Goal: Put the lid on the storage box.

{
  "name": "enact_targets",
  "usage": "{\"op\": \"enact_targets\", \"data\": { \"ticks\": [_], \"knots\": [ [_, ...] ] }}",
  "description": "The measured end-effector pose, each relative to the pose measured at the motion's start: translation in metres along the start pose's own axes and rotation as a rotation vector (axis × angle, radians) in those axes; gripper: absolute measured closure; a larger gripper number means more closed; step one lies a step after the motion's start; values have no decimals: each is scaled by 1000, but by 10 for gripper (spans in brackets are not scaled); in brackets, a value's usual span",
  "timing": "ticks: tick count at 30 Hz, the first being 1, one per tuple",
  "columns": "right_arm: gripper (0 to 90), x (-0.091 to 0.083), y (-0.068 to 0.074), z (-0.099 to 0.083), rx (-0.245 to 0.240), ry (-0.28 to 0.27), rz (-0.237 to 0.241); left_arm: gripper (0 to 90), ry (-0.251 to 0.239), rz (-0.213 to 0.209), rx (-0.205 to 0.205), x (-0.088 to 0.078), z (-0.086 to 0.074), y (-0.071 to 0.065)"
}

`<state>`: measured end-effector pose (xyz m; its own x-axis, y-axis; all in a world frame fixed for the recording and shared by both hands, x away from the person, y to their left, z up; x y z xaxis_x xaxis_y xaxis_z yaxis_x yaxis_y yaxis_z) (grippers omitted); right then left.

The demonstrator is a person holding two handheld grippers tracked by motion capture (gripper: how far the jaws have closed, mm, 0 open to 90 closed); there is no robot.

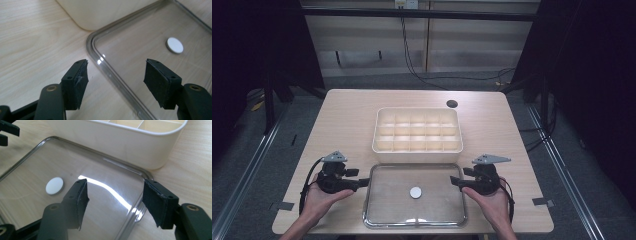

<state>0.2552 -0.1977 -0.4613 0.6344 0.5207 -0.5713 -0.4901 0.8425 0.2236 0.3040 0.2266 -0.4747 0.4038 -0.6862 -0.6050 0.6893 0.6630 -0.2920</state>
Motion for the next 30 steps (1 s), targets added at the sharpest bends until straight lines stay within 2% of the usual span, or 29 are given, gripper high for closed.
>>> {"op": "enact_targets", "data": {
  "ticks": [4,5,6,8,9,10,11,12,15,18,23,27,30],
  "knots": [
    [412,8,-5,-2,15,-1,8,389,23,-8,-1,4,-7,1],
    [399,13,-7,-7,22,14,-11,404,20,-20,-21,4,-12,4],
    [385,15,-7,-8,16,28,-16,422,26,-24,-18,3,-13,6],
    [388,15,-8,-9,16,38,-24,456,20,2,6,1,-15,7],
    [399,15,-10,-10,29,35,-29,476,11,-7,-11,1,-17,8],
    [399,15,-10,-10,29,35,-29,484,11,-7,-11,1,-17,8],
    [409,16,-14,-14,53,38,-21,484,18,-7,-31,2,-20,8],
    [414,17,-16,-15,57,45,-33,483,25,-4,-32,3,-22,7],
    [441,18,-23,-19,63,49,-56,476,47,6,-2,6,-24,5],
    [453,19,-25,-24,105,36,-47,497,56,-2,-9,10,-24,6],
    [475,25,-21,-27,88,60,-58,546,50,-8,0,13,-24,4],
    [479,27,-18,-28,82,87,-78,549,50,-27,-2,15,-24,1],
    [478,28,-17,-28,82,82,-80,559,52,-31,7,17,-24,-1]
  ]
}}
Point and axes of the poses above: each handheld gripper's, and its own axes: x roughly forward along the jaws, z roughly out of its top, y roughly to its left, the point moved 1 cm from there along x, roughly forward along the jaws, and after that the axes turned 6 degrees about -y, right-handed, at the moved point
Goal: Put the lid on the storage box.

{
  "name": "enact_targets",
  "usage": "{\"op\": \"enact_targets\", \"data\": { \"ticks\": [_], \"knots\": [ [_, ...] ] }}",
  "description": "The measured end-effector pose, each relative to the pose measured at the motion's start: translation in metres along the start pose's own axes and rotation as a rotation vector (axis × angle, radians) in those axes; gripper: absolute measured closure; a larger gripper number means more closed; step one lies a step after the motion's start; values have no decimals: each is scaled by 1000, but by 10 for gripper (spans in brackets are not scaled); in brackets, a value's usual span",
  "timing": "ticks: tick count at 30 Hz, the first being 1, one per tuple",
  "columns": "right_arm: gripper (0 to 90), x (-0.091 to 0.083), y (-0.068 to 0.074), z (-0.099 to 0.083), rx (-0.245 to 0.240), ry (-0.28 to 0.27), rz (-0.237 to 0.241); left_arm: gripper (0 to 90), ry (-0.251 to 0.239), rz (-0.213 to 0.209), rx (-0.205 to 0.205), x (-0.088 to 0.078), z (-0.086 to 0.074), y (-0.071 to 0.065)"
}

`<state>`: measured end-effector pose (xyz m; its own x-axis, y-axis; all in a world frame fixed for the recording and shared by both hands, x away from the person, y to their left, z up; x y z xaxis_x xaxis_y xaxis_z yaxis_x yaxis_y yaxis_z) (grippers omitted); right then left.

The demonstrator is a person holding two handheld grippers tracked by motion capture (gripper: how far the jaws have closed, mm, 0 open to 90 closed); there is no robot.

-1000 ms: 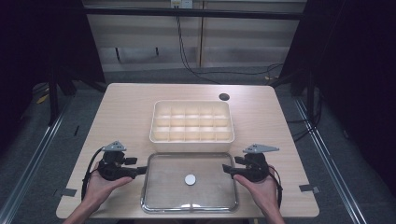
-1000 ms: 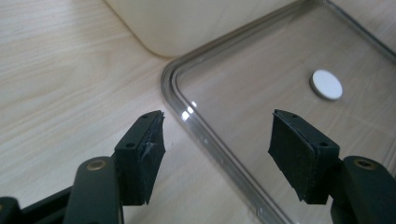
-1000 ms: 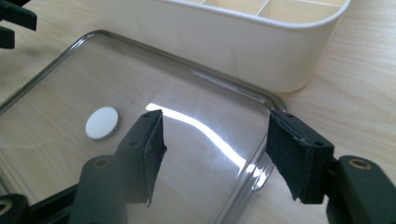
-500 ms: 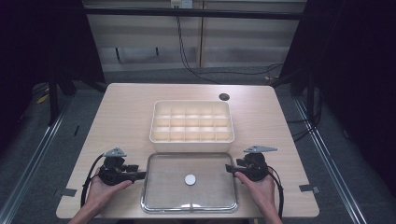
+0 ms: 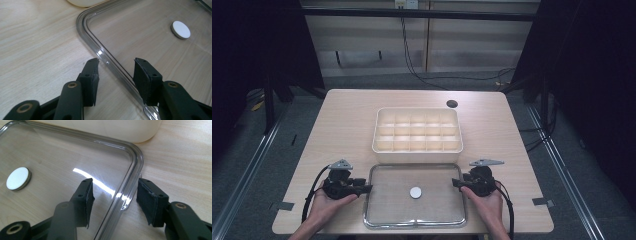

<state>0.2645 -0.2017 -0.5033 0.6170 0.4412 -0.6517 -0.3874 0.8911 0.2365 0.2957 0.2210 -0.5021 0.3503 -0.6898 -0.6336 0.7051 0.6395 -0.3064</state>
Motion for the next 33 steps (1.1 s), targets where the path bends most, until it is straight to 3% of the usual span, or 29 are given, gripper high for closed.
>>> {"op": "enact_targets", "data": {
  "ticks": [13,16,20,26,27,29,33],
  "knots": [
    [530,0,-5,-1,54,-23,16,576,2,-3,9,4,1,-6],
    [555,-2,-9,-2,113,-32,36,575,1,-2,-16,4,1,-6],
    [597,-3,-14,-3,155,-56,73,576,11,14,18,2,0,-8],
    [624,-6,-21,-4,241,-101,121,582,11,19,22,2,-1,-9],
    [627,-8,-22,-5,284,-122,141,581,15,24,27,1,-1,-10],
    [629,-11,-24,-6,320,-151,170,574,18,25,31,1,-1,-10],
    [640,-17,-24,-7,344,-194,200,574,16,28,33,0,-2,-11]
  ]
}}
Point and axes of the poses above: each handheld gripper's, and its own axes: x roughly forward along the jaws, z roughly out of its top, y roughly to its left, the point moved 1 cm from there along x, roughly forward along the jaws, and after that the axes turned 6 degrees about -y, right-handed, at the moved point
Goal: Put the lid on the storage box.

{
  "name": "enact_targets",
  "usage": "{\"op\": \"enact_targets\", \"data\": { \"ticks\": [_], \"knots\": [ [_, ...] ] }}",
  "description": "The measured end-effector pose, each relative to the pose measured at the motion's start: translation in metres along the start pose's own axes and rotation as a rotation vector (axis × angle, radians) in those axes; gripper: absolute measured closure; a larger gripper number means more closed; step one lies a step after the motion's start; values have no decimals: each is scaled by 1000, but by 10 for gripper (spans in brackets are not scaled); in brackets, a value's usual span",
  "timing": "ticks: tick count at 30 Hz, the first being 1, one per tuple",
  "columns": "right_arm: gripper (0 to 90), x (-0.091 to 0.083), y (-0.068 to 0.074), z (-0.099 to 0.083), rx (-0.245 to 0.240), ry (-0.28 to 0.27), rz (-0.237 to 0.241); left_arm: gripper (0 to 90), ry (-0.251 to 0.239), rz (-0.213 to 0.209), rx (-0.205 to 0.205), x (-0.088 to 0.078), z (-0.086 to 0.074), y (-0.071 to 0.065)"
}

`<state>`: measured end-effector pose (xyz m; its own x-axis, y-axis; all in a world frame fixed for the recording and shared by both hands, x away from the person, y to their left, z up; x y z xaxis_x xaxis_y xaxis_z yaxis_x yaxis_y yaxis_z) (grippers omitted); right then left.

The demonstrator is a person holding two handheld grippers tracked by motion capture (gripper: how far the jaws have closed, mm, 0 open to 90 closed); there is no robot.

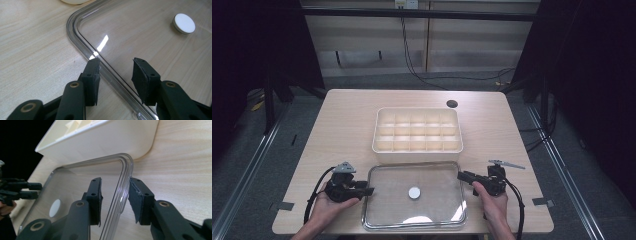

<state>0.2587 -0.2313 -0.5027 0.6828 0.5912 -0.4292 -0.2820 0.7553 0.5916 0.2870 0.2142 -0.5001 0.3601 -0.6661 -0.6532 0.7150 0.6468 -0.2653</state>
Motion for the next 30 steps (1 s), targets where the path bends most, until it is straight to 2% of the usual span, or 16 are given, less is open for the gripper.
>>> {"op": "enact_targets", "data": {
  "ticks": [4,6,16,18,19,20,21,22,23,25,26,30],
  "knots": [
    [642,-1,-1,0,21,-12,17,576,5,-2,3,-1,0,0],
    [639,-2,0,-1,32,-10,24,582,11,7,16,-1,0,-1],
    [652,-5,0,-2,65,-13,49,602,13,4,10,-2,-1,1],
    [667,-4,0,-4,81,0,65,607,15,-6,7,-2,-1,2],
    [690,-2,1,-4,92,4,91,623,15,-6,7,-2,-1,2],
    [693,0,4,-6,96,12,114,626,10,-31,3,-1,-1,1],
    [693,0,7,-5,92,14,106,627,19,-27,21,0,-1,-2],
    [693,-2,9,-3,73,-1,86,619,11,-25,16,1,0,-4],
    [692,-3,11,-1,53,-8,87,598,15,-25,21,2,0,-5],
    [693,-3,11,1,48,-8,105,583,19,-27,25,2,1,-5],
    [686,-3,10,1,26,14,107,583,10,-32,19,3,1,-4],
    [676,-2,9,1,-4,57,143,582,8,-16,13,1,1,0]
  ]
}}
Point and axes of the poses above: each handheld gripper's, and its own axes: x roughly forward along the jaws, z roughly out of its top, y roughly to its left, the point moved 1 cm from there along x, roughly forward along the jaws, and after that the axes turned 6 degrees about -y, right-handed, at the moved point
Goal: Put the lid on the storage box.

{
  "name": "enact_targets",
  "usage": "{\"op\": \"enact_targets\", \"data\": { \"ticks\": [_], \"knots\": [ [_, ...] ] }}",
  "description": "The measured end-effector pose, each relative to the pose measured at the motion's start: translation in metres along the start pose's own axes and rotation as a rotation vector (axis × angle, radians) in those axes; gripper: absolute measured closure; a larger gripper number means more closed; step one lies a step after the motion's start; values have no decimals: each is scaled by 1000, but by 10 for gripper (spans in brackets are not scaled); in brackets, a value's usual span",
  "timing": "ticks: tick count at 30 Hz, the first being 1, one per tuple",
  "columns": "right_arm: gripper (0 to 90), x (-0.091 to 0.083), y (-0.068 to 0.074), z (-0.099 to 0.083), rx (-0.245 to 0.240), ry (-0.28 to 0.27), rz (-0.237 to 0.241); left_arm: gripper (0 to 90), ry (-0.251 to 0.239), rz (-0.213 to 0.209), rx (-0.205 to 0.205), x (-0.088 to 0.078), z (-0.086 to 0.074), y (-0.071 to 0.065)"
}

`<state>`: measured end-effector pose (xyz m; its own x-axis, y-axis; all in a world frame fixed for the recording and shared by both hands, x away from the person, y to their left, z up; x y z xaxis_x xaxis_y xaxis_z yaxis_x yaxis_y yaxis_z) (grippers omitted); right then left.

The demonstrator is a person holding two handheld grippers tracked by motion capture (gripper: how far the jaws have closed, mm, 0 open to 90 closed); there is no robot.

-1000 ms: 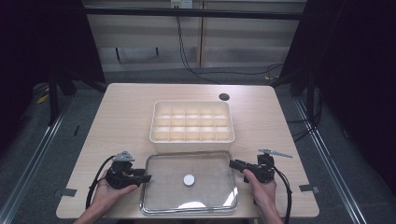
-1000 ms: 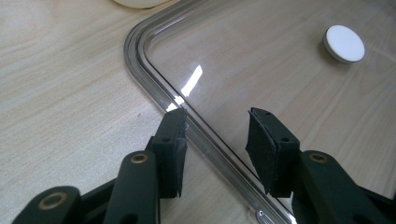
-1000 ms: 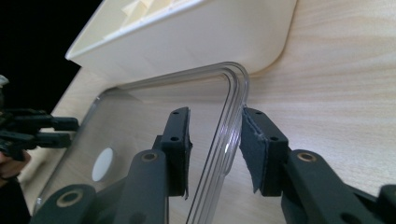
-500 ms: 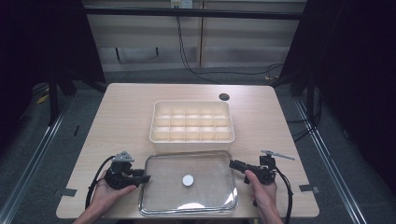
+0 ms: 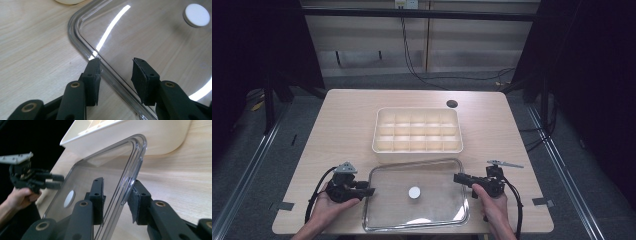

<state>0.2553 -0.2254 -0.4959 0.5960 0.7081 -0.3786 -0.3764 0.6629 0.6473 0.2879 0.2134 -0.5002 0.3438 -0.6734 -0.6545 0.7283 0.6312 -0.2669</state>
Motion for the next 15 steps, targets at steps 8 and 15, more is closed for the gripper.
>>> {"op": "enact_targets", "data": {
  "ticks": [8,15],
  "knots": [
    [632,9,3,-3,-18,68,44,566,-17,-9,-19,1,0,2],
    [683,8,3,0,-1,44,60,473,-26,-22,-23,2,0,1]
  ]
}}
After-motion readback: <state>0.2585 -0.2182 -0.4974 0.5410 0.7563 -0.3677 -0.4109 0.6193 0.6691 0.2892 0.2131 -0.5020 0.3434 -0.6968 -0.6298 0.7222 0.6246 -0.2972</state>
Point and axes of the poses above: each handheld gripper's, and its own axes: x roughly forward along the jaws, z roughly out of its top, y roughly to its left, the point moved 1 cm from there along x, roughly forward along the jaws, and after that the axes turned 6 degrees about -y, right-handed, at the moved point
